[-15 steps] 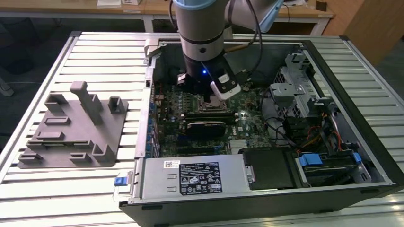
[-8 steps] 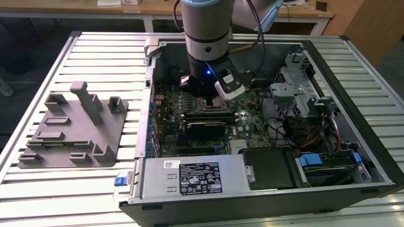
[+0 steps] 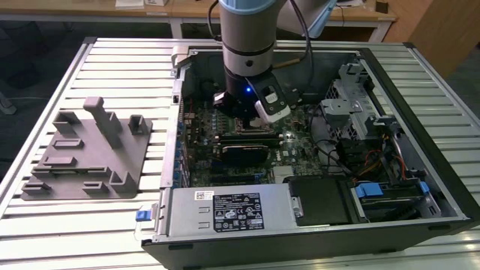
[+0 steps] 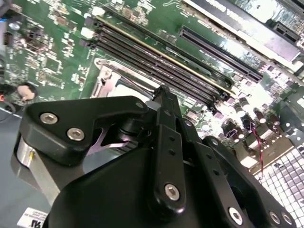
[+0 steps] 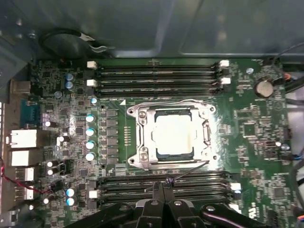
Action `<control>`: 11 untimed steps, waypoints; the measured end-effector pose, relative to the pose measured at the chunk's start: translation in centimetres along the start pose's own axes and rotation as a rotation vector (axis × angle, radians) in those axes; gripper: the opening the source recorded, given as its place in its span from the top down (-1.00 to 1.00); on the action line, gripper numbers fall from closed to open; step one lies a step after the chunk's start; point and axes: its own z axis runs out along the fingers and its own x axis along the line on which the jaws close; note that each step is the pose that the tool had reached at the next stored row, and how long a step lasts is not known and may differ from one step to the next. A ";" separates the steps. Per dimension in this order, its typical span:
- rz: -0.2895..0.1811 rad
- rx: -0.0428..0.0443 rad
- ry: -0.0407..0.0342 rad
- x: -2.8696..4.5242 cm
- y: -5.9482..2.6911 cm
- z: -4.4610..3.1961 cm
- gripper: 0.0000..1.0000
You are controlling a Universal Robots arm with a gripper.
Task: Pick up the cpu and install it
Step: 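Install the second cpu locking lever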
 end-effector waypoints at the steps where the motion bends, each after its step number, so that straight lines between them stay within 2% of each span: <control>1: 0.001 0.0003 0.0047 0.00 -0.01 0.10 0.79; 7: 0.004 -0.0006 0.0305 0.04 -0.09 0.69 0.79; 11: 0.005 -0.0025 0.0444 0.06 -0.12 1.00 0.79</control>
